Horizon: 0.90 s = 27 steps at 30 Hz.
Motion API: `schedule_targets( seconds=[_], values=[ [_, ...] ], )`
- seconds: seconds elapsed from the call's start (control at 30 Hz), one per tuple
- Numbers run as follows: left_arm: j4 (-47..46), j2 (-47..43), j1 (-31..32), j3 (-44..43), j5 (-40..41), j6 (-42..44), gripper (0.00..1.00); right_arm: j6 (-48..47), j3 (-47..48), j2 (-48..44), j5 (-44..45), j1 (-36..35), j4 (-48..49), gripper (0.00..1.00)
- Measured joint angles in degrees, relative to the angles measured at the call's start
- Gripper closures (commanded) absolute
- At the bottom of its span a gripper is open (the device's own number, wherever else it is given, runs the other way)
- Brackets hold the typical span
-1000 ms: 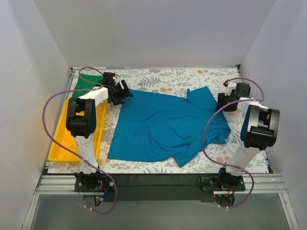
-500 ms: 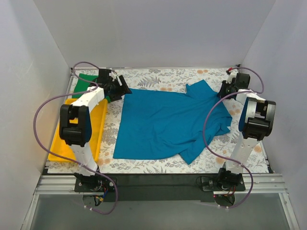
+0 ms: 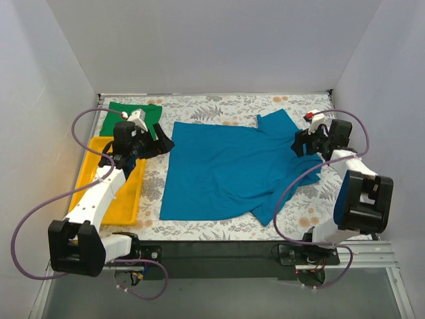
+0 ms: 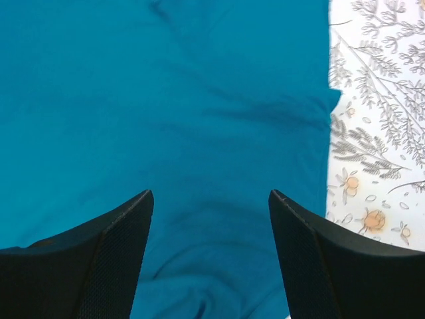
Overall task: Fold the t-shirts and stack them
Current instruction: Flatten the tshirt out
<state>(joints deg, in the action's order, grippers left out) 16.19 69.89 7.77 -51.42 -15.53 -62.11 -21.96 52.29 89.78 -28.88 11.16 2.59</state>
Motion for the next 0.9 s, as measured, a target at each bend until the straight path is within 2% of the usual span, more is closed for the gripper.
schedule_targets(
  seconds=[0.13,0.37,0.57,0.77,0.9],
  values=[
    [-1.75,-7.26,0.0,6.23,-0.72,0.94,0.17,-6.69,-5.95,-10.25,-1.55,-0.02,-4.35,0.24],
    [-5.16,-16.92,0.0,14.69,-2.8,1.49,0.16,-6.97,-5.68,-20.13,0.11,0.17,-18.14,0.26],
    [-6.84,-16.72,0.02,15.28,-4.92,1.42,0.16,-10.12,-5.68,-18.45,-0.2,0.81,-31.04,0.32],
    [-7.72,-16.96,0.02,15.3,-6.43,1.36,0.16,-17.97,-5.46,-12.48,-5.9,0.83,-45.24,0.4],
    [-7.91,-17.22,0.02,15.32,-7.04,1.22,0.16,-20.13,-5.4,-12.31,-6.88,0.7,-49.11,0.48]
  ],
)
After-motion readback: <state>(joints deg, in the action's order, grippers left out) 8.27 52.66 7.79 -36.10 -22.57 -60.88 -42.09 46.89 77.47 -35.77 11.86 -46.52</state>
